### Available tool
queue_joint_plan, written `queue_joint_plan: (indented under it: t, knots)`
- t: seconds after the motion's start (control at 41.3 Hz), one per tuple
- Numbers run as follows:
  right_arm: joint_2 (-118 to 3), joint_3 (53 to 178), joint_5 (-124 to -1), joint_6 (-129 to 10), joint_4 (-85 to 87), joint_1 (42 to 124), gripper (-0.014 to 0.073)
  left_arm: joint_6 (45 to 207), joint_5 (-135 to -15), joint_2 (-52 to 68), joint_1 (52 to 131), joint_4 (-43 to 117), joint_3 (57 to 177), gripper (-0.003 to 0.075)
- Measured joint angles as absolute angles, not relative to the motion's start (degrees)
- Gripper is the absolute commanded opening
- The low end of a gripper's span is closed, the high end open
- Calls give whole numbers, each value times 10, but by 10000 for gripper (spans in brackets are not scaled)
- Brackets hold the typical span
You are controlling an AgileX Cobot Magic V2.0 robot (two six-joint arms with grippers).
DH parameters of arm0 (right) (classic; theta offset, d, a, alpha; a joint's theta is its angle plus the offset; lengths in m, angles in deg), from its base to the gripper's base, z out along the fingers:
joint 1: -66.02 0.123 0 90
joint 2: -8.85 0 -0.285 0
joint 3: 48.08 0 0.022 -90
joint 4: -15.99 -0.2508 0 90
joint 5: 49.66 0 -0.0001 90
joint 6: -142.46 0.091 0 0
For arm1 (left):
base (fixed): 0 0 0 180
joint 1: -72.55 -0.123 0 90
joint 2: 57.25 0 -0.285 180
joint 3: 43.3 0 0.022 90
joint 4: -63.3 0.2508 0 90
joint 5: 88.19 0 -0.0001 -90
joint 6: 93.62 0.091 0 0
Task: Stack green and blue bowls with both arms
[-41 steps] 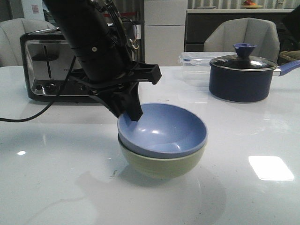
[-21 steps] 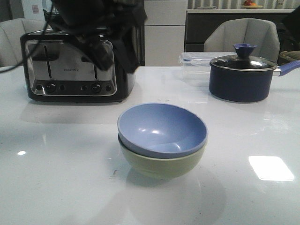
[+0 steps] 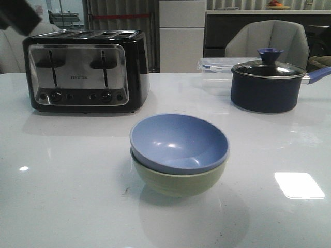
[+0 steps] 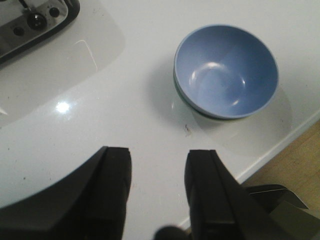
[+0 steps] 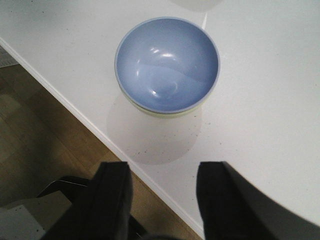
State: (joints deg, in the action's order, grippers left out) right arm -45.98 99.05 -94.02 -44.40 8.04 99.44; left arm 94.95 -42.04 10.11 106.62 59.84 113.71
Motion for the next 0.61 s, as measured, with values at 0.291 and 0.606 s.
queue_joint_plan:
  t: [0.291,0.606]
  knots:
    - [-460,991,-942,-444,80,994,395,950,-420,-18,1066,600,1023,328]
    - [-460,991,-956,-444,98,994,62,950,-419,-52,1066,600,996,144]
